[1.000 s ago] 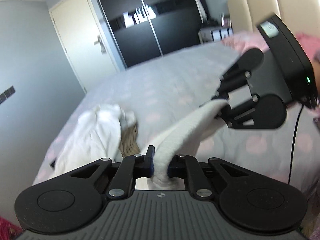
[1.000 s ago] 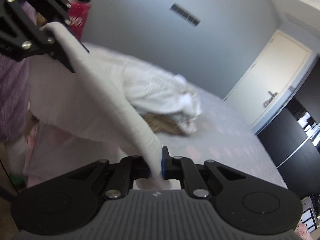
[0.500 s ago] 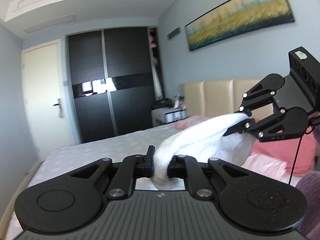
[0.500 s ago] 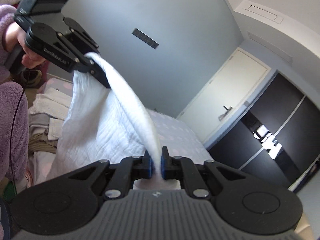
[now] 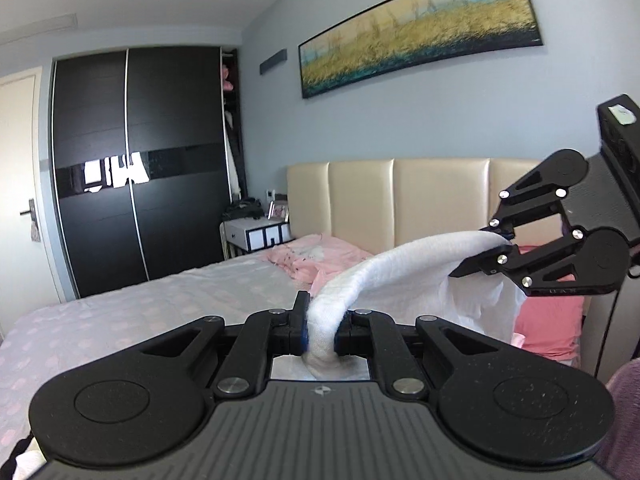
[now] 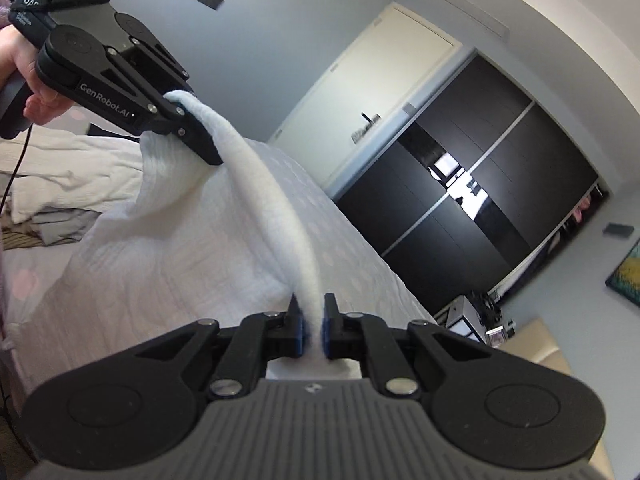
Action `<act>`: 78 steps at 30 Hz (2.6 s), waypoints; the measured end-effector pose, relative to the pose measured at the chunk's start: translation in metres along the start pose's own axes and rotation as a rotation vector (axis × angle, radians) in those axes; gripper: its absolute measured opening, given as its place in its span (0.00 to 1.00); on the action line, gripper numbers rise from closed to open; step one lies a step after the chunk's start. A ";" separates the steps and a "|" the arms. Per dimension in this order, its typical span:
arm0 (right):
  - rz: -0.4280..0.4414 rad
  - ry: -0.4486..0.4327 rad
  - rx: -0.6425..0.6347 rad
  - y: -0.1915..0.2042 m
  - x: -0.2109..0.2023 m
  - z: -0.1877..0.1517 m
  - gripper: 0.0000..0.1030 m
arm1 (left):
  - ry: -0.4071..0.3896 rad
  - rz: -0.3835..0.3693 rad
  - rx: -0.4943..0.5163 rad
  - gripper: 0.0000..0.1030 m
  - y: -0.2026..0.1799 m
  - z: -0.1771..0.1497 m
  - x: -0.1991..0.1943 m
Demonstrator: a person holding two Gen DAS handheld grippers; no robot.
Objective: Fold clothes
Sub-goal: 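Lift the cream garment with both grippers, stretching it between them, then lay the cream garment on the duvet and open both grippers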
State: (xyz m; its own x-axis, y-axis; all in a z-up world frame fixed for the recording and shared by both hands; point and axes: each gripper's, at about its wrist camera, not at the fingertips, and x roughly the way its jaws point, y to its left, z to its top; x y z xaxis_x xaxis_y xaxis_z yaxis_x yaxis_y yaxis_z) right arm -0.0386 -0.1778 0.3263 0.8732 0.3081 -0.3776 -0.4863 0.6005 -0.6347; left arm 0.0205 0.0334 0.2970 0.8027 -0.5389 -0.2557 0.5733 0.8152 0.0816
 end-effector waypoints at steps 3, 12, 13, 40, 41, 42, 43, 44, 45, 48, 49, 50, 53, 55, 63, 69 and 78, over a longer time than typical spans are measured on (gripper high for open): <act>-0.070 -0.020 -0.003 -0.003 0.023 0.000 0.09 | -0.033 0.041 -0.019 0.08 0.013 -0.002 0.020; -0.152 -0.086 -0.106 -0.001 0.032 -0.011 0.09 | -0.087 0.103 0.074 0.08 0.008 -0.004 0.026; -0.119 -0.065 -0.118 0.005 0.033 -0.020 0.09 | -0.064 0.094 0.092 0.08 0.006 -0.010 0.028; 0.510 0.225 0.007 0.207 -0.035 -0.176 0.09 | 0.694 -0.391 0.173 0.07 -0.104 -0.230 -0.035; 0.498 0.217 0.004 0.204 -0.033 -0.175 0.09 | 0.689 -0.384 0.171 0.07 -0.101 -0.227 -0.033; 0.490 0.210 0.002 0.200 -0.030 -0.172 0.09 | 0.684 -0.377 0.170 0.07 -0.099 -0.225 -0.032; 0.479 0.203 0.001 0.196 -0.025 -0.170 0.09 | 0.678 -0.368 0.172 0.07 -0.095 -0.221 -0.029; 0.468 0.195 -0.001 0.190 -0.021 -0.167 0.09 | 0.667 -0.354 0.174 0.07 -0.091 -0.216 -0.025; 0.453 0.187 -0.004 0.185 -0.016 -0.164 0.09 | 0.657 -0.341 0.176 0.07 -0.087 -0.212 -0.021; 0.406 0.166 -0.002 0.167 0.006 -0.156 0.09 | 0.626 -0.295 0.161 0.07 -0.071 -0.196 -0.004; 0.389 0.162 0.006 0.160 0.015 -0.153 0.09 | 0.616 -0.276 0.153 0.08 -0.065 -0.190 0.004; 0.372 0.159 0.018 0.153 0.025 -0.151 0.09 | 0.606 -0.257 0.145 0.08 -0.059 -0.184 0.011; 0.337 0.158 0.072 0.135 0.055 -0.148 0.09 | 0.590 -0.220 0.115 0.08 -0.041 -0.174 0.038; 0.327 0.166 0.083 0.128 0.079 -0.148 0.09 | 0.583 -0.201 0.088 0.08 -0.026 -0.171 0.060; 0.351 0.248 0.156 0.111 0.190 -0.162 0.09 | 0.635 -0.165 -0.013 0.08 0.023 -0.189 0.144; 0.391 0.321 0.215 0.119 0.263 -0.182 0.09 | 0.729 -0.133 -0.045 0.08 0.045 -0.225 0.197; 0.395 0.380 0.285 0.136 0.321 -0.207 0.18 | 0.813 -0.080 -0.101 0.13 0.066 -0.265 0.236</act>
State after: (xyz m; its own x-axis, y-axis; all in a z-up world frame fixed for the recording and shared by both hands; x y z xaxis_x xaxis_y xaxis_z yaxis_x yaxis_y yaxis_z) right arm 0.1690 -0.1497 -0.0206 0.5314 0.2946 -0.7942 -0.6972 0.6847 -0.2125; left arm 0.2046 0.0159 -0.0130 0.3684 -0.3056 -0.8780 0.5751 0.8169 -0.0431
